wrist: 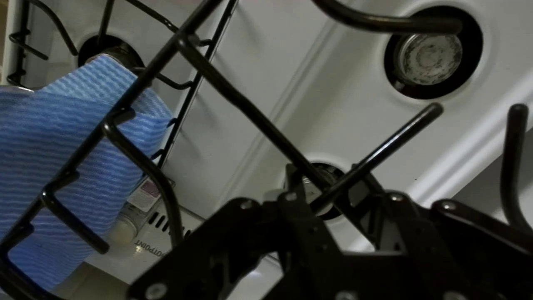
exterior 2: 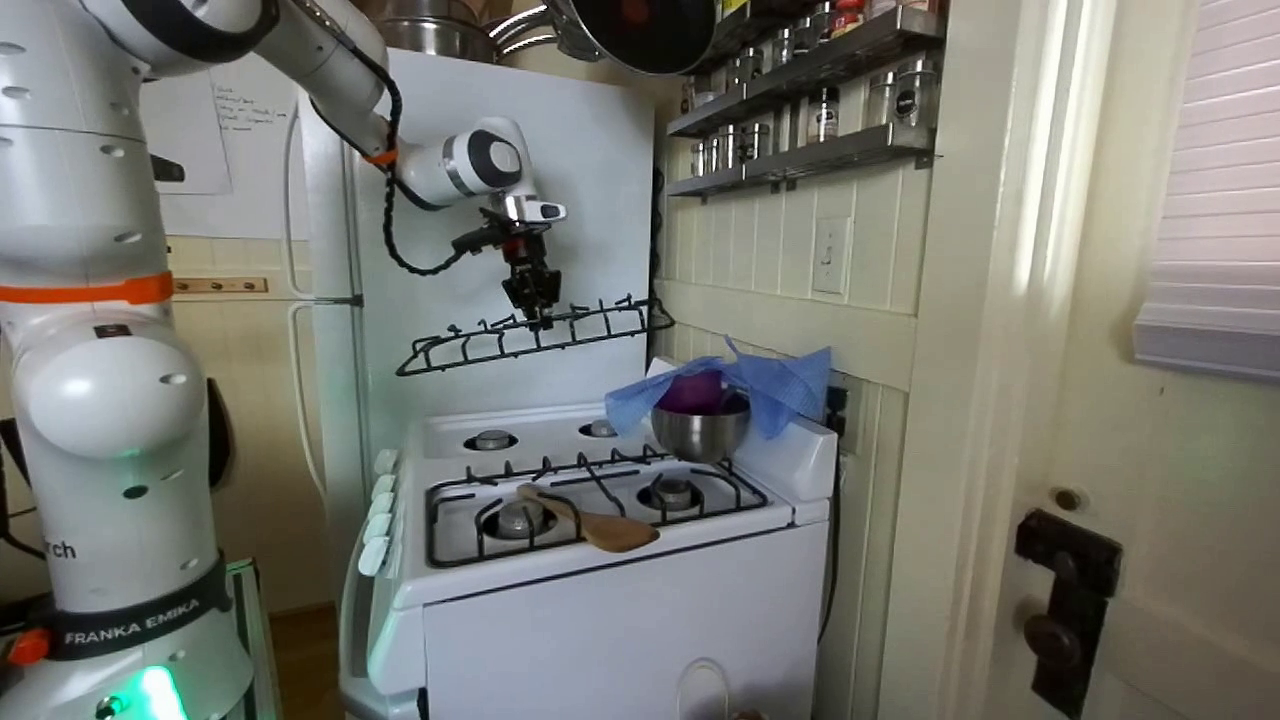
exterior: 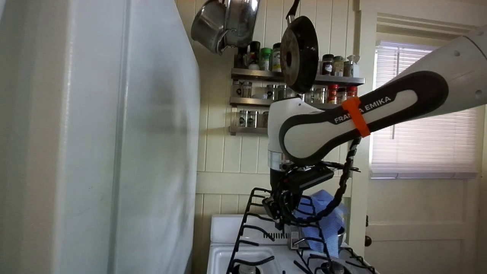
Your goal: Put the towel in the bowl then move the stove cover to the left
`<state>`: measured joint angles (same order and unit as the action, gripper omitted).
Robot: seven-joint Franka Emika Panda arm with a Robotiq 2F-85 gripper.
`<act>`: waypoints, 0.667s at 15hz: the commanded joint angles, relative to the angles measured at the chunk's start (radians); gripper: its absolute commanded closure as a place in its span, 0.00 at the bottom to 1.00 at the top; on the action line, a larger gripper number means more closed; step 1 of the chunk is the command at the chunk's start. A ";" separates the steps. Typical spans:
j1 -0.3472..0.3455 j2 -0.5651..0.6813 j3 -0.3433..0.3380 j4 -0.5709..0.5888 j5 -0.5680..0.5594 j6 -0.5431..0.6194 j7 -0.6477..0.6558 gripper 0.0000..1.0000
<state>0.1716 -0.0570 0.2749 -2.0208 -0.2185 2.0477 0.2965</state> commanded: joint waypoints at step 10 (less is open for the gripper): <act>0.083 0.176 -0.011 0.124 -0.145 -0.131 -0.002 0.92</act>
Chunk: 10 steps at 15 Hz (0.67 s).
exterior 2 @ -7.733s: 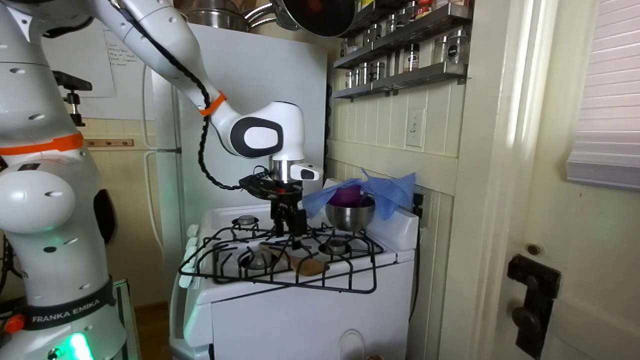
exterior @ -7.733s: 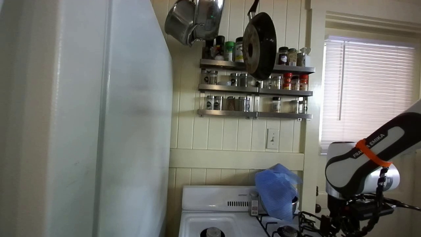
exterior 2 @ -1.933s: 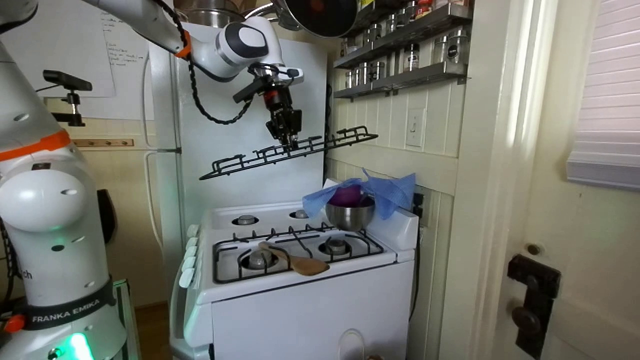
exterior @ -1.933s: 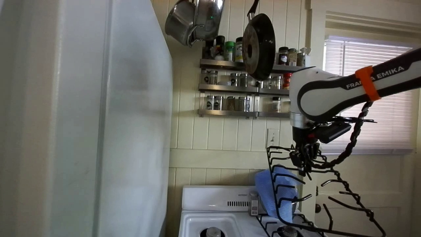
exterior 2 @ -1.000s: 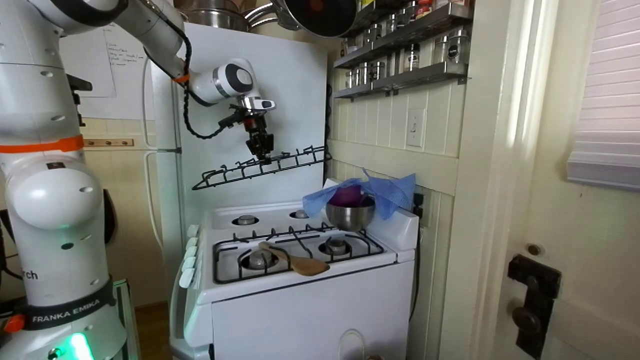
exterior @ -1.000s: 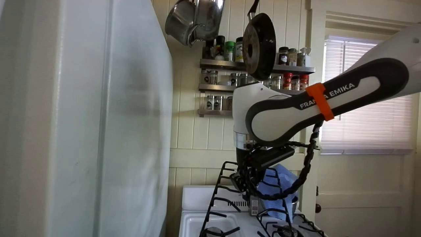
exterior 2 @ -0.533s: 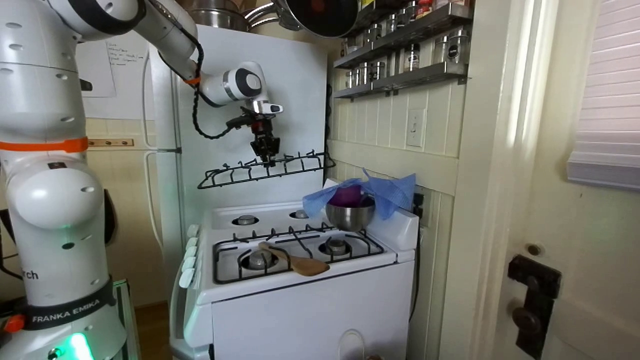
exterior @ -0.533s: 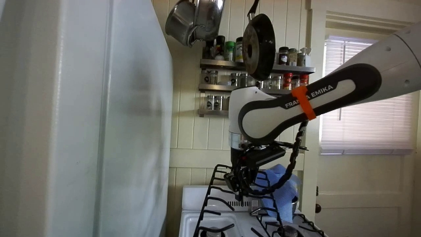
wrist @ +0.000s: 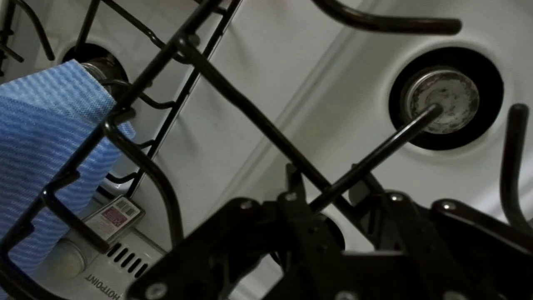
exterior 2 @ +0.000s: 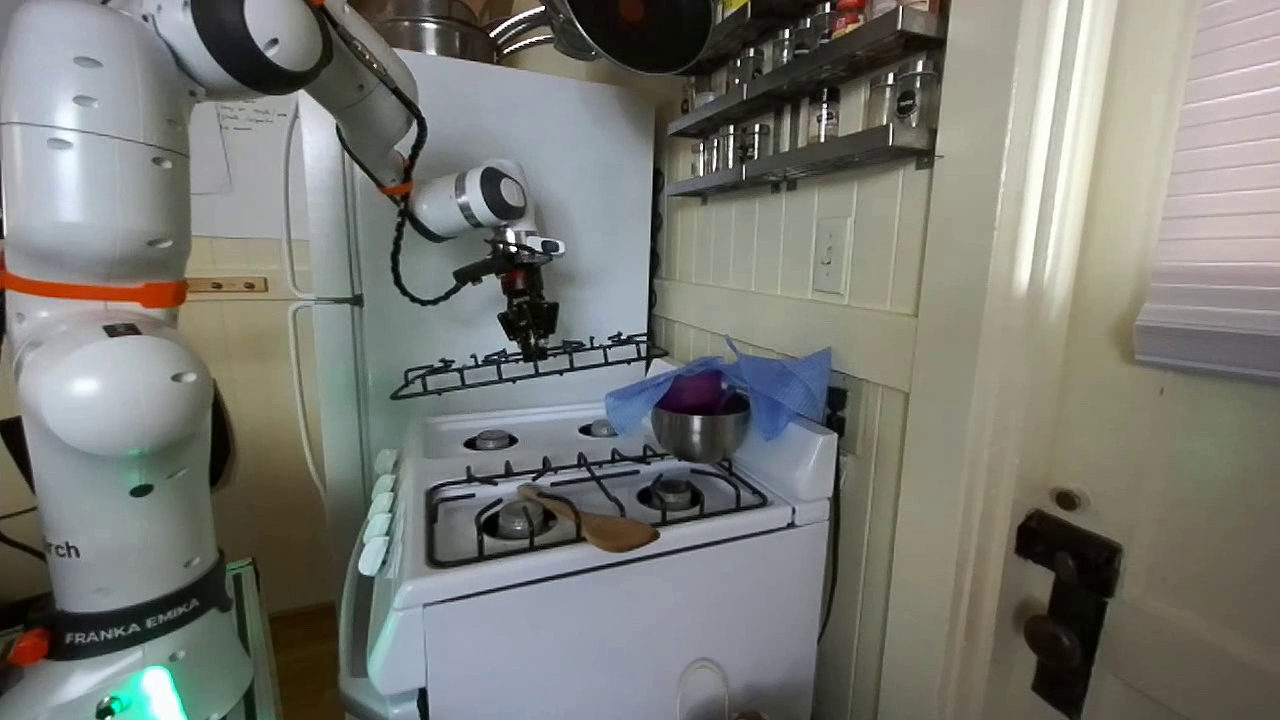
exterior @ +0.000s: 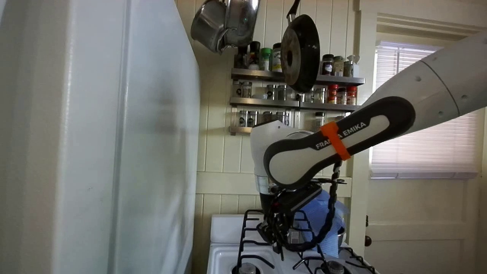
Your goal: Put the towel in the bowl then move the stove cover to the left
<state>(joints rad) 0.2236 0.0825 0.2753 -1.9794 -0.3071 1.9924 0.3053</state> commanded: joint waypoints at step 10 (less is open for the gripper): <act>0.078 0.167 -0.039 0.170 -0.067 0.135 0.034 0.92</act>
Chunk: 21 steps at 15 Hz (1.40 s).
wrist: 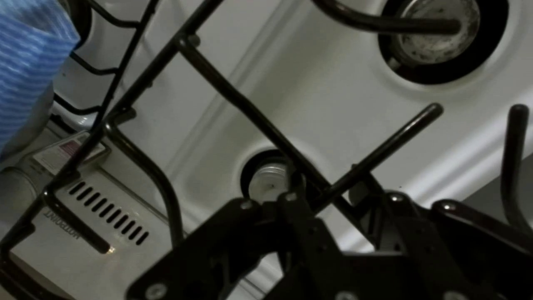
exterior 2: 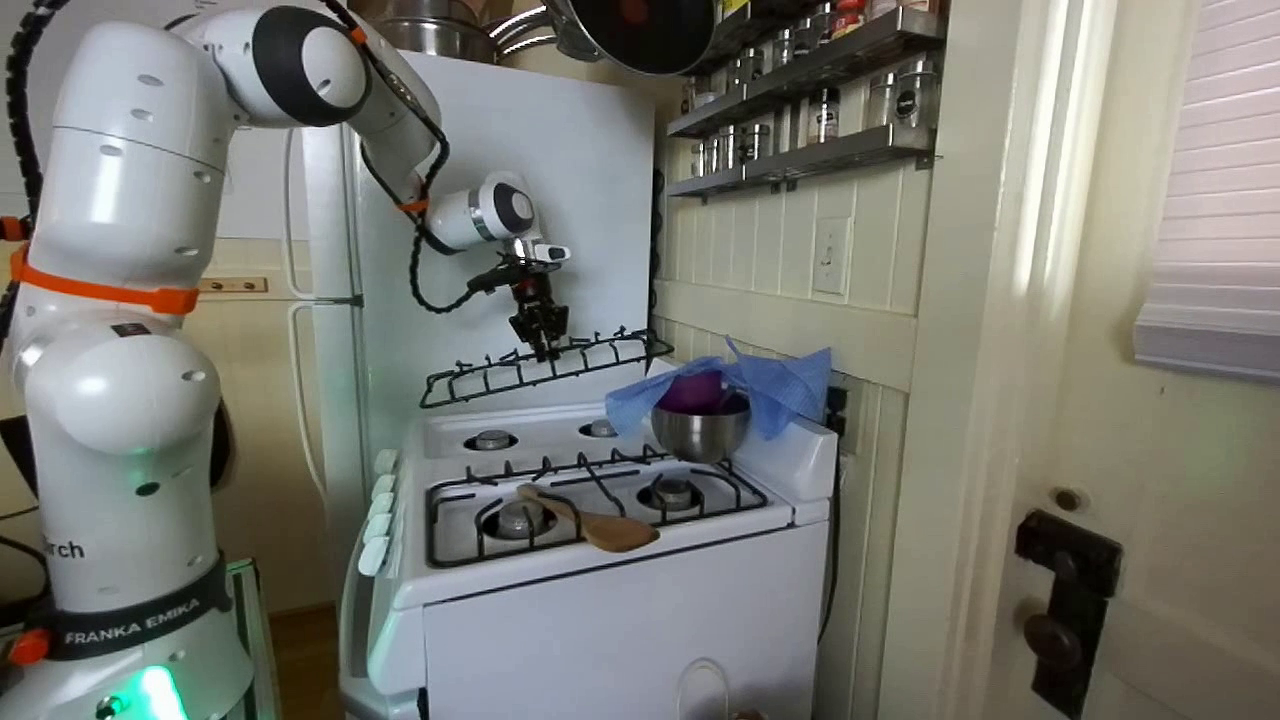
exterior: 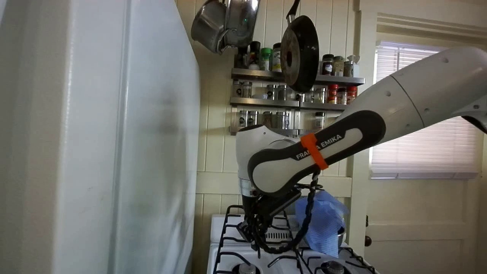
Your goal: Put the towel in the bowl then move the stove cover to the left
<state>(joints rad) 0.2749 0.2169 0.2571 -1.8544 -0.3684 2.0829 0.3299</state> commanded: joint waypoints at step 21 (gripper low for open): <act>0.065 0.120 -0.074 -0.016 -0.008 0.202 -0.057 0.92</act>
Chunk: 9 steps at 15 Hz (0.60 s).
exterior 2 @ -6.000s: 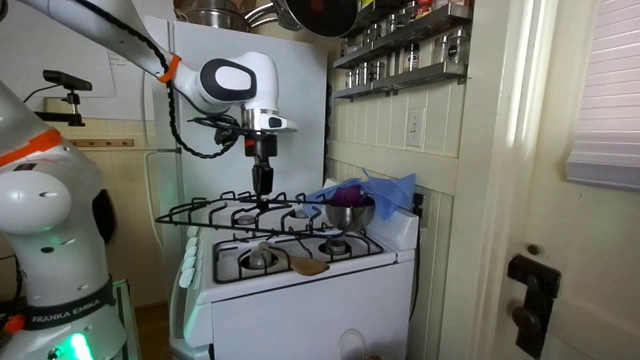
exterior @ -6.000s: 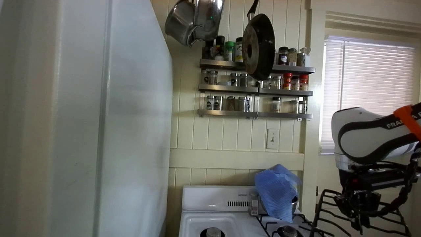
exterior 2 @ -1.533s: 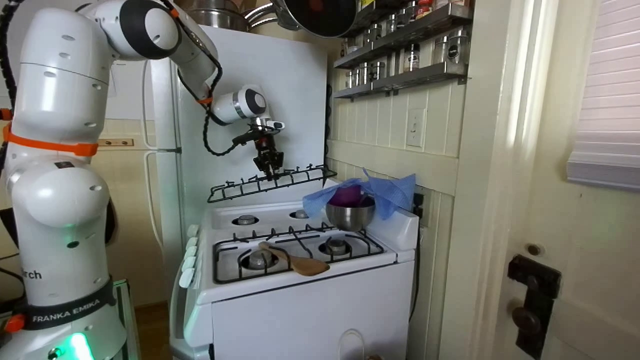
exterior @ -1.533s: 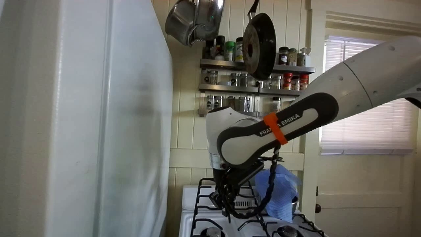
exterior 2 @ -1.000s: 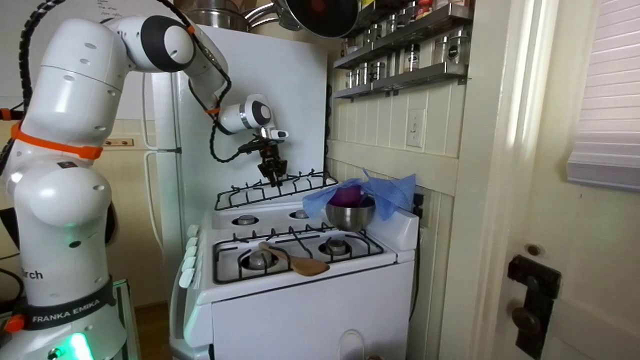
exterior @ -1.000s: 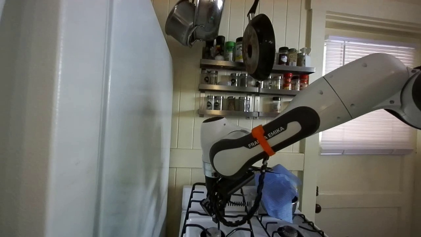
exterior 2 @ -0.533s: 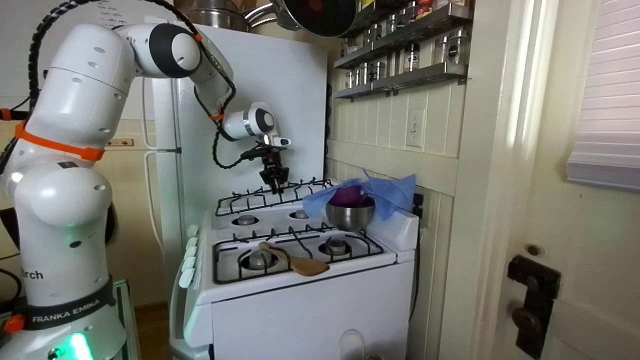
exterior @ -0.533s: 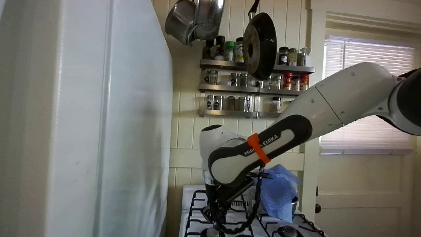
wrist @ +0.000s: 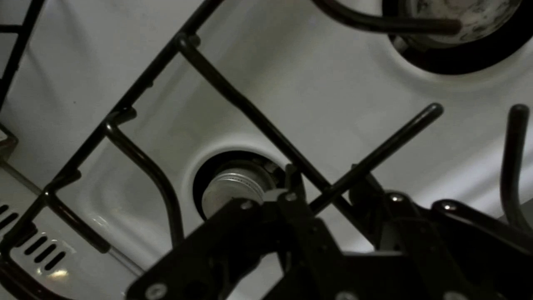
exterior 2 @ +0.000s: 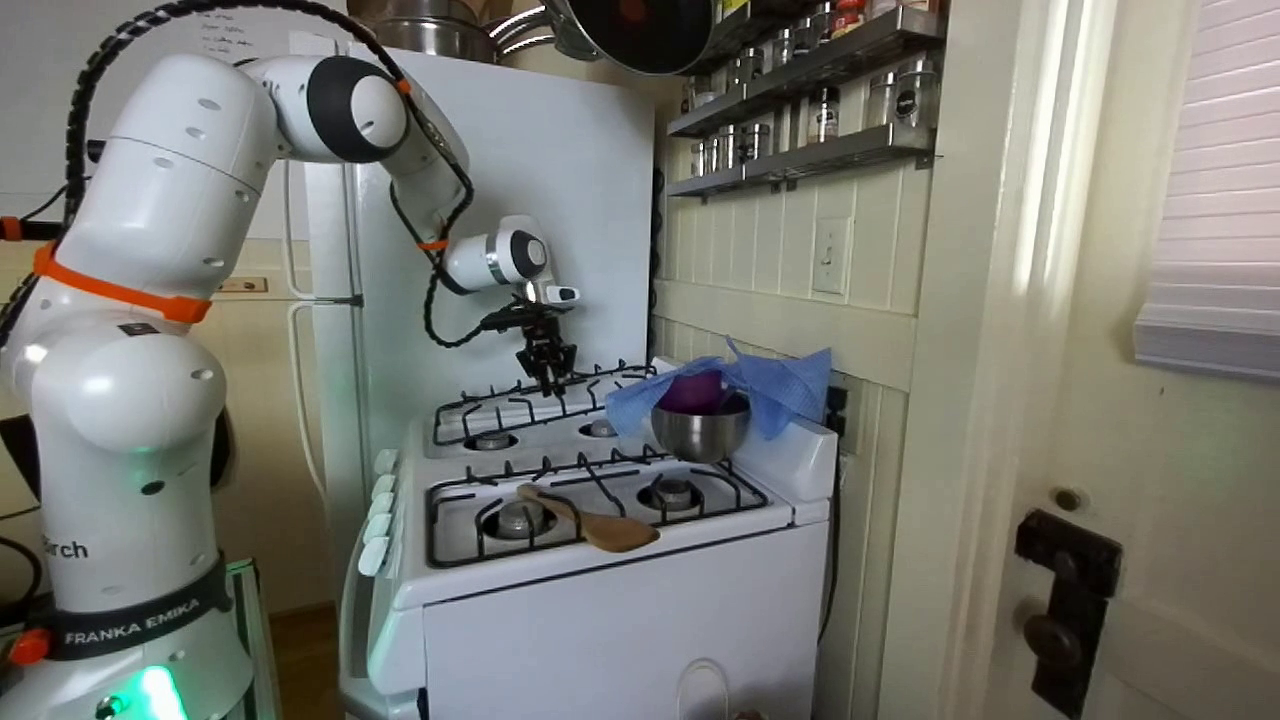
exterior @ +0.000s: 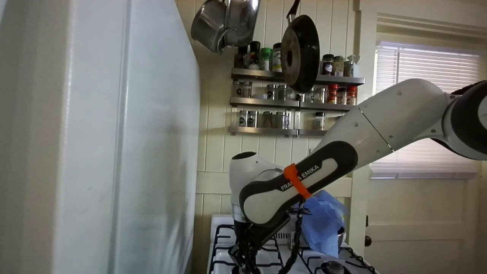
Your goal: Put the towel in the bowl then move the stove cover to the left
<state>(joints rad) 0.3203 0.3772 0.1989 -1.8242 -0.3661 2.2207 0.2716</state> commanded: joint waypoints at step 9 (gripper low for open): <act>-0.033 -0.184 0.000 -0.222 0.087 0.071 -0.109 0.92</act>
<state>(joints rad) 0.3078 0.3121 0.1952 -1.9648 -0.3417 2.3320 0.2197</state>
